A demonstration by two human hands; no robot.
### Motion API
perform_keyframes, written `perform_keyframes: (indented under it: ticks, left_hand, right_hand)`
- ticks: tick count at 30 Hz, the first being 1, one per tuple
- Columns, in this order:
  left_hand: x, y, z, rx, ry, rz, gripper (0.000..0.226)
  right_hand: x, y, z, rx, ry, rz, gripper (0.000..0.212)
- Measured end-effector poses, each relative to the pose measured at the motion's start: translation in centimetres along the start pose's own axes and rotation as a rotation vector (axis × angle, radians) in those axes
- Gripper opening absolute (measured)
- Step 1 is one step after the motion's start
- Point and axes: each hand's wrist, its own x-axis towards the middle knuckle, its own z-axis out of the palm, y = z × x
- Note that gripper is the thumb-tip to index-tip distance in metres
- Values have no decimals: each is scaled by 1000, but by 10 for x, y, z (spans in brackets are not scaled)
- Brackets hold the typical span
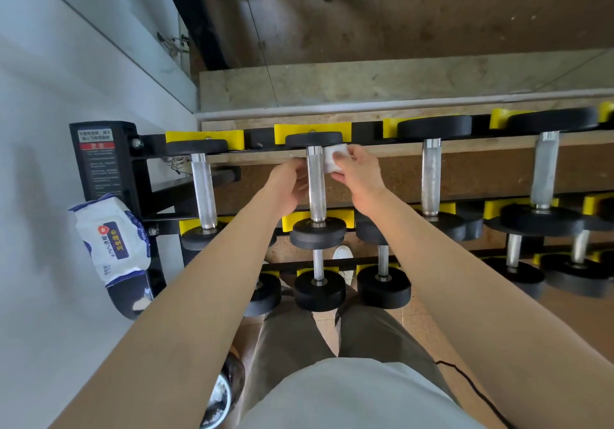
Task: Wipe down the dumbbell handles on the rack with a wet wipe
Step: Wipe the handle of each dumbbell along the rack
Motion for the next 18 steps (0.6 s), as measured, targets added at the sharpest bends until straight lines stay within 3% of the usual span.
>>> perform_keyframes:
  ticks: [3,6,8,12,18]
  left_hand:
    - [1,2,-1,-181,-7,-17,21]
    - [-6,3,-10,-247,92,64,25]
    - [-15,2,-15,-247,75,169,16]
    - [-26,-6,-9,-116,-4,302,8]
    - [-22,-3,-1,-37,37,273,10]
  right_hand:
    - [5,5,17,202,-7,84,12]
    - [5,6,23,213,14,165,10]
    - [2,2,25,202,-12,178,8]
    - [-2,0,15,199,18,86,11]
    - [-11,14,7,116,74,-34,14]
